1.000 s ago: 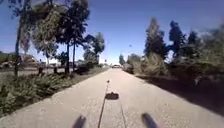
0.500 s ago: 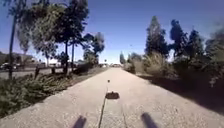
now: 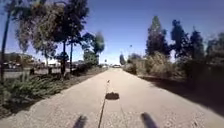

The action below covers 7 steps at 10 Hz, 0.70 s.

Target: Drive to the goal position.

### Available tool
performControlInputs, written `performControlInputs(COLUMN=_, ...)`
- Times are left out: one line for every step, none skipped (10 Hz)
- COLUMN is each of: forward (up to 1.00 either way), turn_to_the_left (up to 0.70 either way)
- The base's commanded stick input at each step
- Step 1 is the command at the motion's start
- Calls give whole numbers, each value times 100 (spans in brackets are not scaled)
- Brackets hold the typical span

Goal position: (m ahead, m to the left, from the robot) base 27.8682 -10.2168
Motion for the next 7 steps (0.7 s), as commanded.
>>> performControlInputs(forward=93, turn_to_the_left=-33)
performControlInputs(forward=93, turn_to_the_left=-37)
performControlInputs(forward=93, turn_to_the_left=-8)
performControlInputs(forward=94, turn_to_the_left=0)
performControlInputs(forward=96, turn_to_the_left=0)
performControlInputs(forward=98, turn_to_the_left=0)
performControlInputs(forward=98, turn_to_the_left=0)
